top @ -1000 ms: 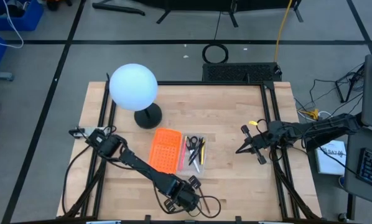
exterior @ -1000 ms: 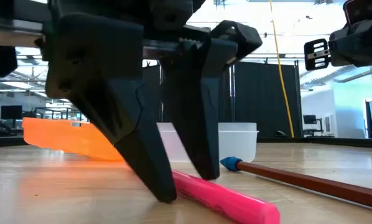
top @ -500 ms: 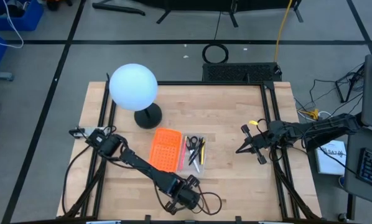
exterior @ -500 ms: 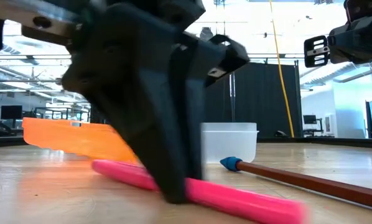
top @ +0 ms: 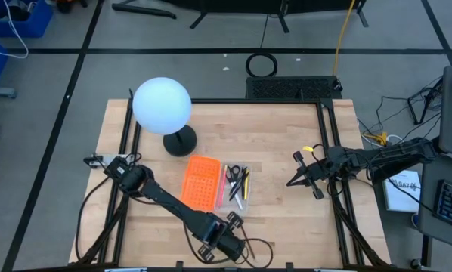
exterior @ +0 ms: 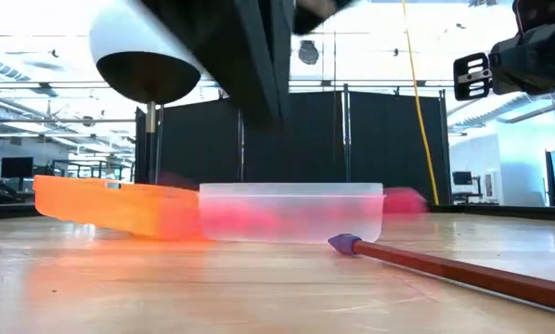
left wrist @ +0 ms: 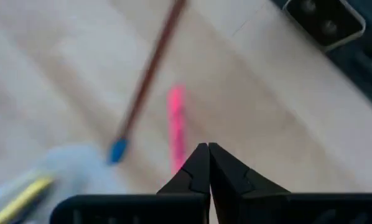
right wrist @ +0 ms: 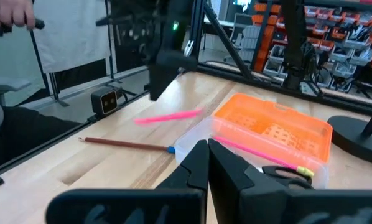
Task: Pick & place school supplies into a supply box
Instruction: Put the pink pen into the transparent bin
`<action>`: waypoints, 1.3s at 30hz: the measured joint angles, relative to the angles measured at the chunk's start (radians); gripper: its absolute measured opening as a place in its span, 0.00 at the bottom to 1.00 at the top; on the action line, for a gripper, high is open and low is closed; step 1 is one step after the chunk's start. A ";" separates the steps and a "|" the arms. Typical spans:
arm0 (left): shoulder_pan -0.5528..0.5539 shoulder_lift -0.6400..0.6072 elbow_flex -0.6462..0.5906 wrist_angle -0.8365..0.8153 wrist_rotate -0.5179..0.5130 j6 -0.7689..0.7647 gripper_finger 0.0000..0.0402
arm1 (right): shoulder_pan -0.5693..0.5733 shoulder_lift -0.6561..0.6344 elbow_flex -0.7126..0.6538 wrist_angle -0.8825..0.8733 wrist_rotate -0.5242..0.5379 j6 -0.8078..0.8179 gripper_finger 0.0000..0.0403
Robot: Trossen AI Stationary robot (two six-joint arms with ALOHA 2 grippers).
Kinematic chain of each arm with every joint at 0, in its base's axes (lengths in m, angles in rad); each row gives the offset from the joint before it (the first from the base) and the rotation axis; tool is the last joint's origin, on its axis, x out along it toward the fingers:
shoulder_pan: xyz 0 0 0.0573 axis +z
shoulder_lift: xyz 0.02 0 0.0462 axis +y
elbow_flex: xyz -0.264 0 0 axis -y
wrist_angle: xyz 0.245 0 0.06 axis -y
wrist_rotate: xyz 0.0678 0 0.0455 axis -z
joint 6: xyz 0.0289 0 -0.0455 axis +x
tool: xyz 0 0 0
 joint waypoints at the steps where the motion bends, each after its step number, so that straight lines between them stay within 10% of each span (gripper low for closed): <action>1: 0.005 0.000 0.040 -0.049 -0.021 0.029 0.02 | 0.000 0.000 0.000 0.006 0.000 0.000 0.00; 12: 0.042 -0.004 0.129 -0.217 -0.150 0.274 0.01 | 0.000 0.000 0.000 0.018 0.000 0.009 0.00; 26: 0.057 -0.005 0.027 -0.066 0.005 -0.853 0.21 | 0.000 0.000 0.000 0.035 0.000 0.051 0.00; 39: 0.042 -0.005 0.024 -0.180 0.106 -1.029 0.49 | 0.000 0.004 0.000 0.022 0.000 0.107 0.00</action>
